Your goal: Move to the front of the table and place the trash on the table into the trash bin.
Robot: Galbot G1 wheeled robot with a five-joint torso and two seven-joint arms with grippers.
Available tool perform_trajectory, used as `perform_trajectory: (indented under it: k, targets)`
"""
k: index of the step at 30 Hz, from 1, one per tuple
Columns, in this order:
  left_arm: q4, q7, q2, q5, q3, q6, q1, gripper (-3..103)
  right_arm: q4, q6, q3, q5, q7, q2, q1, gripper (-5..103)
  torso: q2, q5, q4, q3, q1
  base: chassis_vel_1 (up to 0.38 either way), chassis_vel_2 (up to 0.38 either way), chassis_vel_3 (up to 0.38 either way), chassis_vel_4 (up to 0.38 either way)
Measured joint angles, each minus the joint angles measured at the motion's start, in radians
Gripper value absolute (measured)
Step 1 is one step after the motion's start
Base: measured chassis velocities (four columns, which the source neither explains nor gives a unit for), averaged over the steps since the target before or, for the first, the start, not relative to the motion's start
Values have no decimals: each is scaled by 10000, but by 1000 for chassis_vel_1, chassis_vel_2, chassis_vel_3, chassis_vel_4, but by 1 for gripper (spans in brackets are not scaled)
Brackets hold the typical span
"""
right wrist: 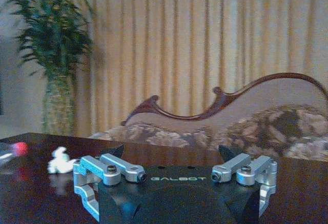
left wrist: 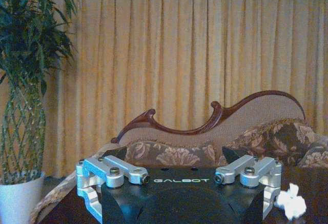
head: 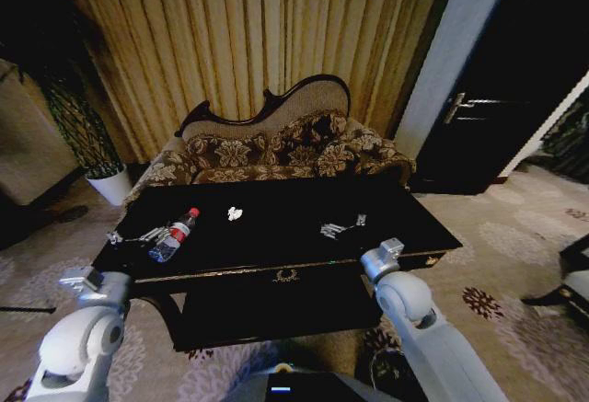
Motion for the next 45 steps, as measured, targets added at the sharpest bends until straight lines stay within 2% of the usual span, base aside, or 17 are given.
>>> perform_trajectory:
  k: [4, 7, 15, 21, 28, 35, 45]
  targets:
    - [-58, 64, -126, 360, 72, -419, 208, 100, -60, 38, -517, 74, 2, -22, 209, 100, -2, 1, -5, 2, 3, 0, 0, 0, 0]
    - [-225, 65, -271, 376, -172, -490, 432, 100, -209, 47, -899, 23, 2, 16, 350, 100, -5, 3, -3, 5, 10, 0, 0, 0, 0]
    - [-364, -80, -572, 206, -960, -626, 805, 100, -425, -449, -1792, 257, 3, -75, 1603, 100, -4, 2, 0, 3, 6, 0, 0, 0, 0]
    - [-474, -73, -662, 231, -948, -643, 590, 100, -975, -497, -2566, 381, 3, -73, 2726, 100, -4, 1, -3, 5, 8, 0, 0, 0, 0]
    - [-662, -75, -1139, 592, -857, -497, 510, 100, -1913, -731, -3580, 924, 3, -81, 4261, 100, -4, 1, -1, 5, 8, 0, 0, 0, 0]
    - [-821, -105, -1406, 932, -809, -398, 556, 100, -2986, -778, -4949, 1245, 4, 409, 5468, 100, -5, 0, -1, 4, 8, 0, 0, 0, 0]
    - [-1053, -211, -1318, 942, -948, -329, 760, 100, -3880, -778, -5936, 1248, 3, 913, 6168, 100, -4, 0, -3, 4, 9, 0, 0, 0, 0]
